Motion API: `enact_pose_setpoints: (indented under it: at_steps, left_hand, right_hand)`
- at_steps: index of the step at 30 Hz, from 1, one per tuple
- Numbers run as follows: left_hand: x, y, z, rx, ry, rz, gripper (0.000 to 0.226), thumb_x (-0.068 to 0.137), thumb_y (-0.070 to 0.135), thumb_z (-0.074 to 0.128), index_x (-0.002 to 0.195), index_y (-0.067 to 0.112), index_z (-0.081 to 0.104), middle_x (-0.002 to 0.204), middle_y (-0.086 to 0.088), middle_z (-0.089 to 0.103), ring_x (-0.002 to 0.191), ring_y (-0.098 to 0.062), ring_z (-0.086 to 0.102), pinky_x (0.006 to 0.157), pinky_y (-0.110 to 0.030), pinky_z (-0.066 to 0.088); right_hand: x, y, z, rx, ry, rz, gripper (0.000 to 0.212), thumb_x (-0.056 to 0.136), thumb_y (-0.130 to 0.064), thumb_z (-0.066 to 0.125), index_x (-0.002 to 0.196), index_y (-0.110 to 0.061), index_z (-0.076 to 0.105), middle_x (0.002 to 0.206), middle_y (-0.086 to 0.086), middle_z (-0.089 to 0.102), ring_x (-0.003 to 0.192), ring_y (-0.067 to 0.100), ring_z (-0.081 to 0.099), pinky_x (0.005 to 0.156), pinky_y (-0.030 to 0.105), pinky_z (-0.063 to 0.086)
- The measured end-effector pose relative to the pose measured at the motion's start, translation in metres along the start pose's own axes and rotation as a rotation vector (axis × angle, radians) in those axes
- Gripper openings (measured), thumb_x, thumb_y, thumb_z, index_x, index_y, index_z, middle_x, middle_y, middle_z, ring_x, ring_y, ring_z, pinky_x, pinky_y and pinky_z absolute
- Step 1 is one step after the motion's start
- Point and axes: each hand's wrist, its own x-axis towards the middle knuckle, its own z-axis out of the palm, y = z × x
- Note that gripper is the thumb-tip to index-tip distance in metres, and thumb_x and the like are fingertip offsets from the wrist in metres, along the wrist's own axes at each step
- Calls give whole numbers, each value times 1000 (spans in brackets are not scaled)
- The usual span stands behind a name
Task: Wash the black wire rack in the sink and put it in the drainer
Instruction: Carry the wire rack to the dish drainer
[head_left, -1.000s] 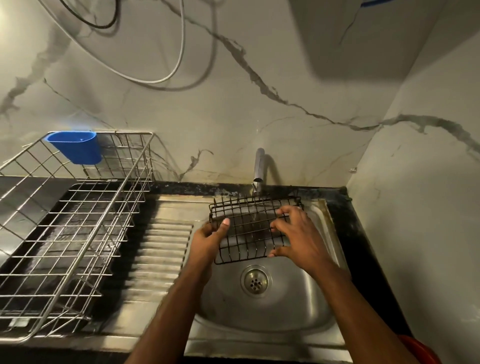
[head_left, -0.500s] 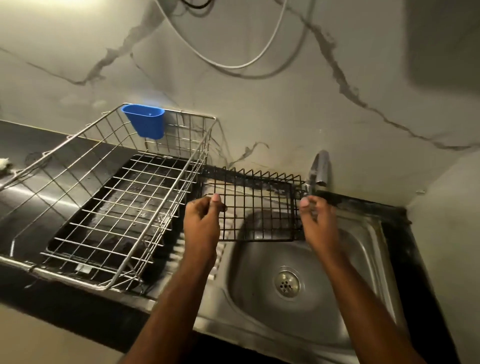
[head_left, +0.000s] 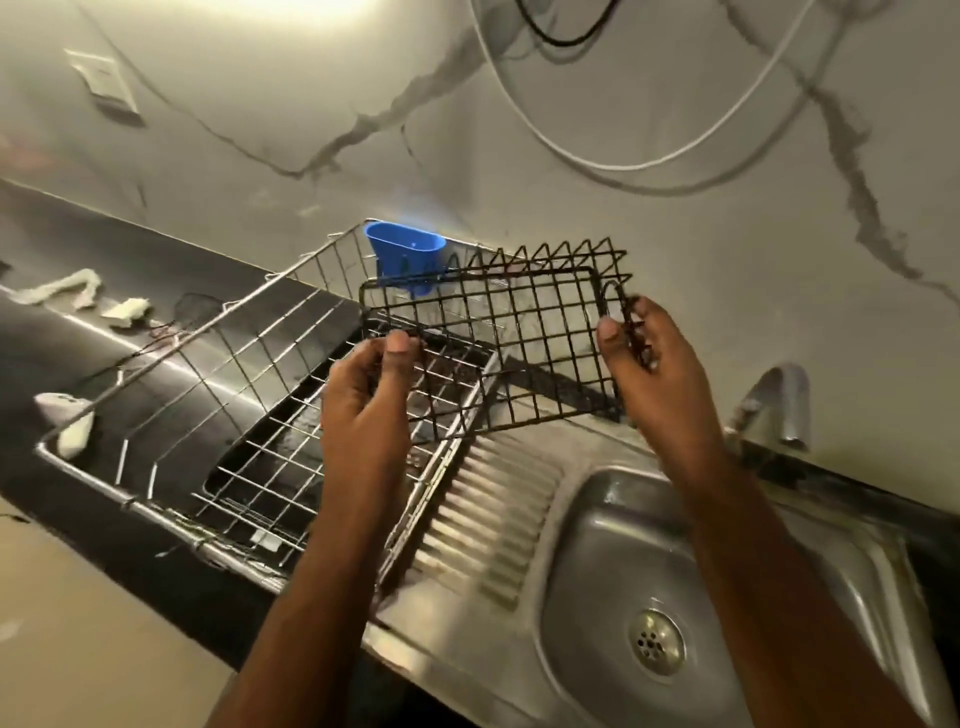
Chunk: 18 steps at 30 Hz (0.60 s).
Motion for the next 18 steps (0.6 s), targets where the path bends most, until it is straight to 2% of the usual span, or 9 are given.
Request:
enact_pose_setpoints:
  at_steps: [2, 3, 7, 9, 11, 12, 14, 16, 18]
  left_hand:
    - [11, 5, -13, -14, 7, -5, 22, 99, 46, 53, 106, 29, 65, 116, 13, 68, 93, 21, 60, 78, -17, 35]
    - [16, 7, -19, 15, 15, 4, 26, 96, 50, 54, 108, 30, 64, 118, 13, 67, 96, 19, 61, 80, -18, 37]
    - [39, 9, -49, 107, 37, 1, 34, 90, 57, 57, 113, 32, 60, 121, 5, 64, 108, -2, 60, 82, -22, 42]
    - [51, 10, -62, 158, 27, -14, 46, 86, 59, 58, 121, 29, 56, 123, 5, 63, 113, -8, 60, 83, -25, 44]
    - [64, 9, -75, 207, 31, -41, 61, 84, 69, 63, 129, 29, 52, 129, 2, 61, 119, -15, 60, 93, -34, 50]
    - [69, 8, -81, 231, 33, -58, 68, 80, 75, 65, 131, 33, 50, 135, 0, 59, 124, -19, 59, 99, -41, 50]
    - [78, 7, -91, 268, 44, -108, 79, 68, 84, 66, 132, 41, 47, 145, -4, 52, 132, -25, 54, 107, -52, 46]
    - [87, 4, -99, 273, 38, -206, 83, 66, 85, 69, 132, 41, 46, 146, -7, 51, 131, -26, 54, 108, -54, 44]
    - [95, 0, -106, 250, 16, -339, 81, 72, 73, 72, 136, 31, 43, 144, -8, 51, 127, -26, 54, 107, -47, 40]
  right_hand:
    - [17, -14, 19, -12, -34, -59, 64, 91, -62, 54, 146, -31, 44, 130, -12, 57, 119, 11, 55, 99, 28, 44]
    - [25, -21, 28, -22, -53, -87, 62, 92, -61, 55, 145, -30, 46, 122, -17, 55, 113, 7, 55, 95, 25, 43]
    - [56, -47, 71, -38, -111, -163, 58, 93, -58, 56, 143, -29, 49, 112, -21, 52, 101, -2, 52, 85, 14, 40]
    - [73, -58, 93, -58, -141, -188, 55, 94, -57, 55, 141, -28, 52, 105, -19, 55, 92, -4, 52, 74, 3, 35]
    - [90, -64, 116, -68, -182, -188, 55, 94, -55, 56, 140, -25, 52, 101, -14, 55, 88, -1, 53, 68, -2, 34]
    - [97, -64, 127, -68, -211, -174, 56, 95, -55, 56, 141, -24, 51, 102, -12, 56, 91, 2, 54, 70, -1, 36]
    - [110, -62, 150, -65, -273, -150, 57, 94, -56, 56, 141, -25, 51, 107, -9, 59, 99, 8, 58, 83, 16, 45]
    - [121, -54, 174, -75, -317, -124, 53, 93, -56, 59, 137, -27, 54, 112, -7, 63, 104, 13, 61, 90, 30, 48]
    - [132, -46, 199, -102, -392, -87, 52, 92, -53, 62, 135, -25, 56, 118, -3, 65, 106, 16, 62, 93, 34, 50]
